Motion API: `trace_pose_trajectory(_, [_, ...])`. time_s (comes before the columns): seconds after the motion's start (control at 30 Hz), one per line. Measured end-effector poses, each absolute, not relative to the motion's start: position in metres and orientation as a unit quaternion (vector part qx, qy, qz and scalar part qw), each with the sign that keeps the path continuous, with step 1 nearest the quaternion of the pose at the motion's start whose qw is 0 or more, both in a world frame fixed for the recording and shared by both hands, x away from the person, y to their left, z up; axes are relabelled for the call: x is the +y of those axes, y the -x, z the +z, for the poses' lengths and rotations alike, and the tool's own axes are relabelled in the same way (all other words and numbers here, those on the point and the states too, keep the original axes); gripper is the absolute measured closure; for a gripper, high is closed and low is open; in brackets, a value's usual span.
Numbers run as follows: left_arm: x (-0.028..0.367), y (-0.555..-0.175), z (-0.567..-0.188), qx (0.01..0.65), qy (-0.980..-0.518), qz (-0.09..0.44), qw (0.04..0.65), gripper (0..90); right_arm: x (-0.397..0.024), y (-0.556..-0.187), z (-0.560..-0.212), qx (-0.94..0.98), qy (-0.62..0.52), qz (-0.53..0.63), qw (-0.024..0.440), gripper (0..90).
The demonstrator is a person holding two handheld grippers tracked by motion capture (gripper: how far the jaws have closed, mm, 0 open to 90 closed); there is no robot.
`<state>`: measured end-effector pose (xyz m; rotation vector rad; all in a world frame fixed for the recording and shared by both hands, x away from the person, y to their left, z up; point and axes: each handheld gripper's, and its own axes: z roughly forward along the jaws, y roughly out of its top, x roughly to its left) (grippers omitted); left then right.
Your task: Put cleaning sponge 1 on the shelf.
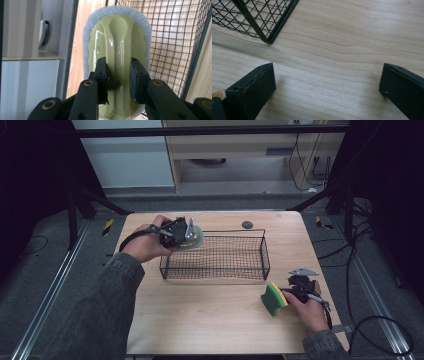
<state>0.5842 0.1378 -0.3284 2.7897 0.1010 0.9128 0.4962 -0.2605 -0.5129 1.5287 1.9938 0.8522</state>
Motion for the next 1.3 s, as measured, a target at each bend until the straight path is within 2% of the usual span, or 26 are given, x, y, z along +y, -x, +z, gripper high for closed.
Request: trace_pose_trajectory(1.3, [0.143,-0.596,-0.373,0.04,-0.957,0.273,0.089,70.8,-0.261,-0.496,-0.513,0.729,-0.559,0.312,0.242,0.7])
